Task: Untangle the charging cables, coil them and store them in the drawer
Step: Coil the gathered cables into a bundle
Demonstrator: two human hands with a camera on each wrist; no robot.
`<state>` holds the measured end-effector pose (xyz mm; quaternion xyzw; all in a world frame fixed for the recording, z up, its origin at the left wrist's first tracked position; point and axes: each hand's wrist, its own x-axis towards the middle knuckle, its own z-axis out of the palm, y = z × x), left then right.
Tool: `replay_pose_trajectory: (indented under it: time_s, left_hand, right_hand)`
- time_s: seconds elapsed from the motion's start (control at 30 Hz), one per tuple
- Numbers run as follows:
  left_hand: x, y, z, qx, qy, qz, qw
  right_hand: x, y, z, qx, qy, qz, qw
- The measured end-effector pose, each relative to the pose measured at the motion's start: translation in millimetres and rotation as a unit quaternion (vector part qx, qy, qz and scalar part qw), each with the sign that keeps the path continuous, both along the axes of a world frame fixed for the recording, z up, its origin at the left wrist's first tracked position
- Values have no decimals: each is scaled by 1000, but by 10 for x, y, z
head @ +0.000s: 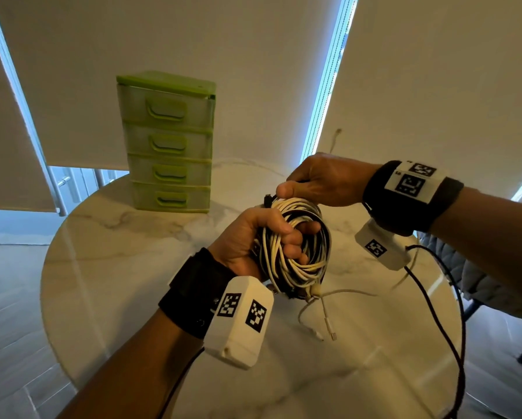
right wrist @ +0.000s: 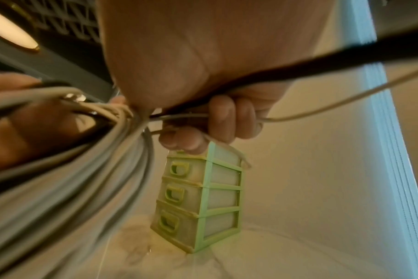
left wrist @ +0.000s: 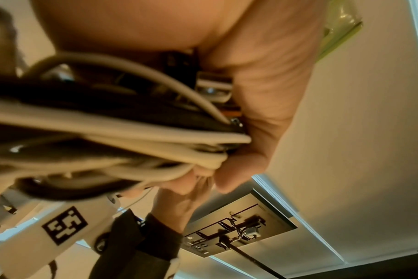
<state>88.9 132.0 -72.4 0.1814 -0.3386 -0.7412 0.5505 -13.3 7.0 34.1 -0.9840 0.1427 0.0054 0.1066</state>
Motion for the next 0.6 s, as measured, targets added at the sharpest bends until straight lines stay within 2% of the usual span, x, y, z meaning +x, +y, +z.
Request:
replay_pose_trajectory:
  time_s: [0.2,0.47,0.53,0.6]
  left_hand:
    - [76,0,21,-16,72,18,997]
    - [205,15,34,-6,101,85,991]
    - [264,15,40,-1,109,95,989]
    - [281,12,37,-1,123,99,987]
  right_hand:
    - [-123,-80,-151,38,-90,-34,995]
    - [-380,-70,-550,118,-187,-80,972]
    - [-437,21,-572,155,-209,-110,959]
    - [-449,91,-632,259,-242,-139,925]
